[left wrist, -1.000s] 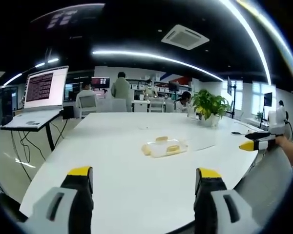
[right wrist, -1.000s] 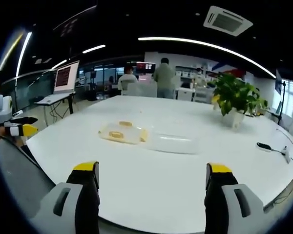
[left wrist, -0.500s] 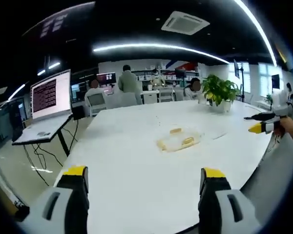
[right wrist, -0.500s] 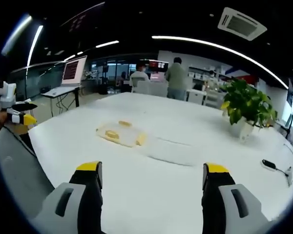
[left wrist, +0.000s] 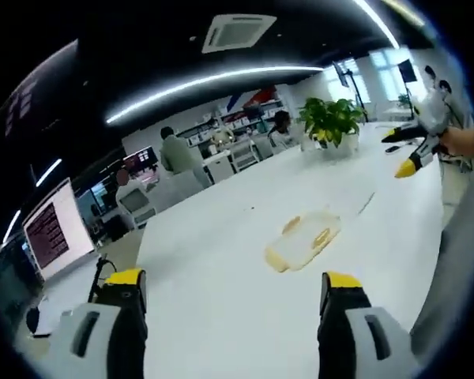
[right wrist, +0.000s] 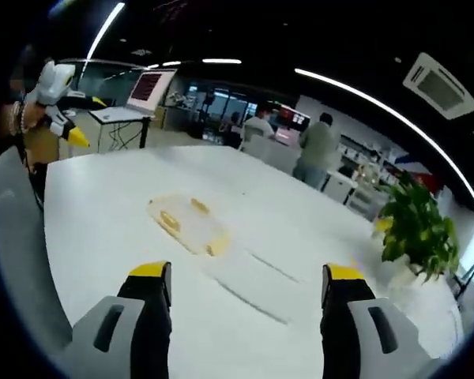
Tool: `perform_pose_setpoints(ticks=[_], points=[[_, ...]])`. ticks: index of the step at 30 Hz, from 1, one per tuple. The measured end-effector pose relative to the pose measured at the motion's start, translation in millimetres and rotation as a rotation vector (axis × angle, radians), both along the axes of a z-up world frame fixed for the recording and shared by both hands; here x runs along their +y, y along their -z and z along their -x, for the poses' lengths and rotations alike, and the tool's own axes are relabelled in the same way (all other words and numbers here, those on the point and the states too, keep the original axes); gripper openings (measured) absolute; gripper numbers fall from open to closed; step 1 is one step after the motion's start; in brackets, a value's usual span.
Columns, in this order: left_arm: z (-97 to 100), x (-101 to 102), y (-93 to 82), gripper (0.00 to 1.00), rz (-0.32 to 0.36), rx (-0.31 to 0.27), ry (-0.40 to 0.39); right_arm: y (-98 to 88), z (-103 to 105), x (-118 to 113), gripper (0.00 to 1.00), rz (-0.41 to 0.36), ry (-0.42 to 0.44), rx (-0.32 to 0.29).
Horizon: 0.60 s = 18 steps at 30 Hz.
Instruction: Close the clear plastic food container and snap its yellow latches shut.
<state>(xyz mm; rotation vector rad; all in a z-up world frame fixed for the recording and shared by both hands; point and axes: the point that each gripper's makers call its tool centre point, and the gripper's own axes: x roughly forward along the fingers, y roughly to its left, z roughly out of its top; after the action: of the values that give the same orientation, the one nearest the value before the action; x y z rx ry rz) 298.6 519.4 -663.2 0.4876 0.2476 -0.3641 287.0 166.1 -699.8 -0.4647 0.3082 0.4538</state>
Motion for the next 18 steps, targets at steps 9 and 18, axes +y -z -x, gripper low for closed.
perform_pose_setpoints(ticks=[9, 18], points=[[-63.2, -26, -15.5, 0.82, -0.177, -0.058, 0.157, -9.4, -50, 20, 0.73, 0.205, -0.165, -0.022], [-108.9, -58, 9.3, 0.76, -0.199, -0.024, 0.27, -3.2, -91, 42, 0.7, 0.288, -0.27, 0.005]])
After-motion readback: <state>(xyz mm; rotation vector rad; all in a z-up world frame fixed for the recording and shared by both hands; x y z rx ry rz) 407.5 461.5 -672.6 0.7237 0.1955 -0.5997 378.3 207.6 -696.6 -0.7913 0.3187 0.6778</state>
